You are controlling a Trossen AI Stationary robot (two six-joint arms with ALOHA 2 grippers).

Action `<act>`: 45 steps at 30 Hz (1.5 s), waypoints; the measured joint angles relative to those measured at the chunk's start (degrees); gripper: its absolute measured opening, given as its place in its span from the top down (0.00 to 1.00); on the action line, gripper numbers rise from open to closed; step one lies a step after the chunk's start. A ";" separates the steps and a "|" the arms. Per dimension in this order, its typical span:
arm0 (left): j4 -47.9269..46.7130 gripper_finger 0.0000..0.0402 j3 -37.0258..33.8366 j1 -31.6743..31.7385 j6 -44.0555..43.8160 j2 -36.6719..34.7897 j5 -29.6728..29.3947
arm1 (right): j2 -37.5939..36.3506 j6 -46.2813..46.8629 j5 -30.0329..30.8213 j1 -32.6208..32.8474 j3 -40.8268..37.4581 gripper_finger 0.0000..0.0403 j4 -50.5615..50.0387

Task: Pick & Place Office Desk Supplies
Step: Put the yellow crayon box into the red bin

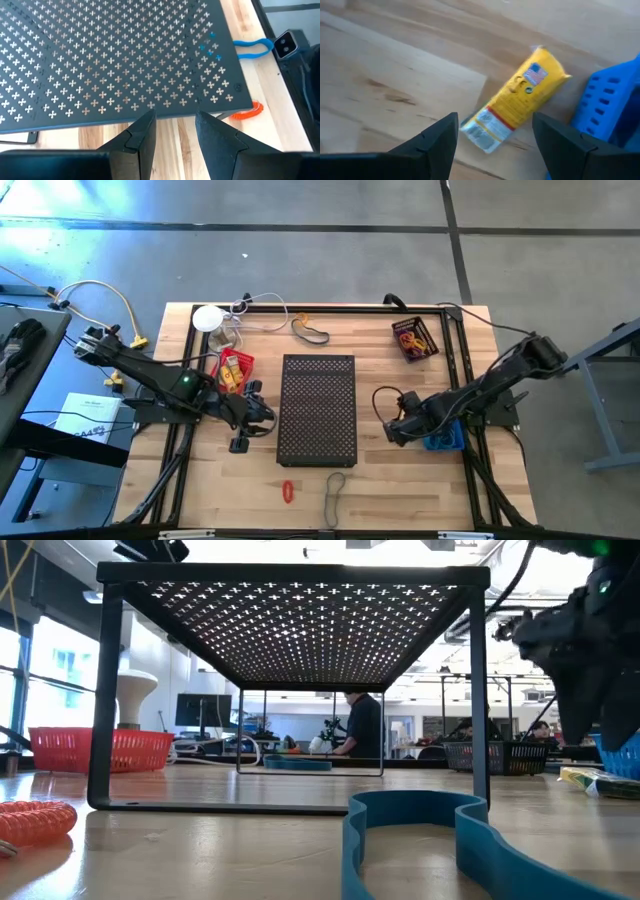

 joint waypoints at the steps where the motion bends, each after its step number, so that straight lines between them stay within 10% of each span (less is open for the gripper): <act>1: 0.01 0.67 -0.30 0.00 0.00 0.01 0.00 | 0.64 0.02 -0.34 0.00 0.00 0.40 -0.22; 21: 0.06 0.67 -2.45 0.02 -0.32 0.00 0.02 | 10.94 -9.19 -6.54 -7.44 0.15 0.42 5.37; 35: 0.06 0.67 -2.45 0.02 -0.43 0.00 0.02 | 10.95 -13.67 -6.89 -7.43 0.17 0.80 6.60; 45: 0.08 0.67 -2.45 0.02 -0.70 0.00 0.02 | 11.00 -18.61 -1.27 -5.55 6.64 0.72 3.24</act>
